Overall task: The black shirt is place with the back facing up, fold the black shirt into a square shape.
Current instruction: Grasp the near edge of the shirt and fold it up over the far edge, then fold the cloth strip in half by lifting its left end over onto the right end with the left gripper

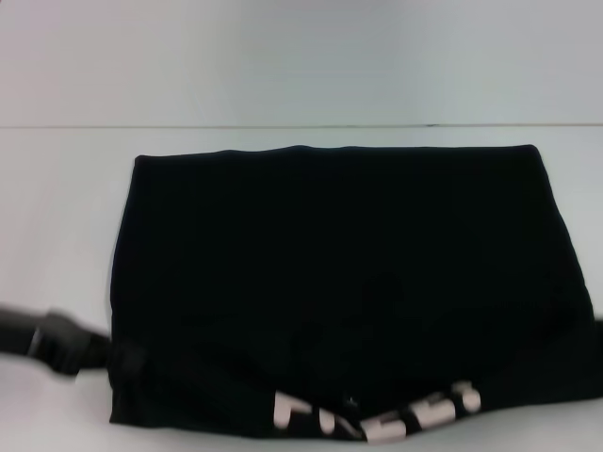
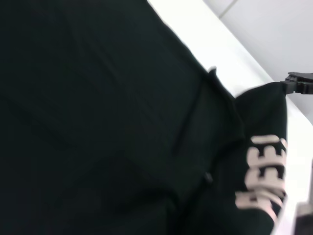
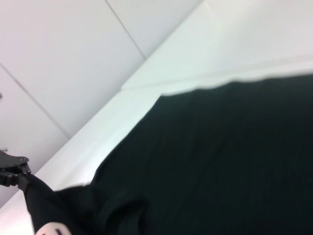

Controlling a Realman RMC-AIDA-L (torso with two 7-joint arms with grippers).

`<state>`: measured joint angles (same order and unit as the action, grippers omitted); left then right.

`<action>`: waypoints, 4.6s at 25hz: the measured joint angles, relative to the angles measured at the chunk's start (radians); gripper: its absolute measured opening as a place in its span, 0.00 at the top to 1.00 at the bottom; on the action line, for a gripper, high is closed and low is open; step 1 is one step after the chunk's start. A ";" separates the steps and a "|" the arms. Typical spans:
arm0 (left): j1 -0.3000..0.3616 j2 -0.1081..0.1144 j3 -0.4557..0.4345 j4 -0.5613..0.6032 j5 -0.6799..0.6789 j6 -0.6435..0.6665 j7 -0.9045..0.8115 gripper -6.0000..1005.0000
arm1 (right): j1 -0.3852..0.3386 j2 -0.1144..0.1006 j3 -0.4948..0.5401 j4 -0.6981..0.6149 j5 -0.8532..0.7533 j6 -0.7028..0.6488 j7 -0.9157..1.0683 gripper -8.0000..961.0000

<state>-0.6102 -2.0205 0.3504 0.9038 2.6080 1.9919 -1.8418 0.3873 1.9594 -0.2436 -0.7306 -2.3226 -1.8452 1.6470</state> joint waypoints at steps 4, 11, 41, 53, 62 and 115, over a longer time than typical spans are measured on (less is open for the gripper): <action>-0.101 0.030 -0.001 -0.061 -0.003 -0.114 -0.043 0.97 | 0.086 -0.003 0.012 0.013 0.021 0.082 0.007 0.99; -0.220 0.055 0.033 -0.174 -0.004 -0.464 -0.131 0.97 | 0.227 -0.005 -0.008 0.078 0.030 0.319 0.066 0.99; -0.292 -0.020 0.303 -0.198 -0.012 -1.105 -0.193 0.95 | 0.441 -0.011 -0.156 0.270 0.036 0.966 0.121 0.99; -0.310 -0.051 0.306 -0.284 -0.013 -1.321 -0.181 0.95 | 0.476 0.017 -0.157 0.293 0.036 1.101 0.133 0.99; -0.322 -0.086 0.335 -0.382 -0.013 -1.500 -0.137 0.94 | 0.503 0.046 -0.176 0.360 0.036 1.231 0.122 0.99; -0.087 -0.048 0.312 -0.100 0.010 -0.867 -0.507 0.14 | 0.235 -0.060 -0.216 0.152 0.010 0.631 0.416 0.33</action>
<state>-0.6974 -2.0681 0.6622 0.8035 2.6179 1.1250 -2.3488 0.6221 1.8994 -0.4596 -0.5783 -2.3128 -1.2143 2.0633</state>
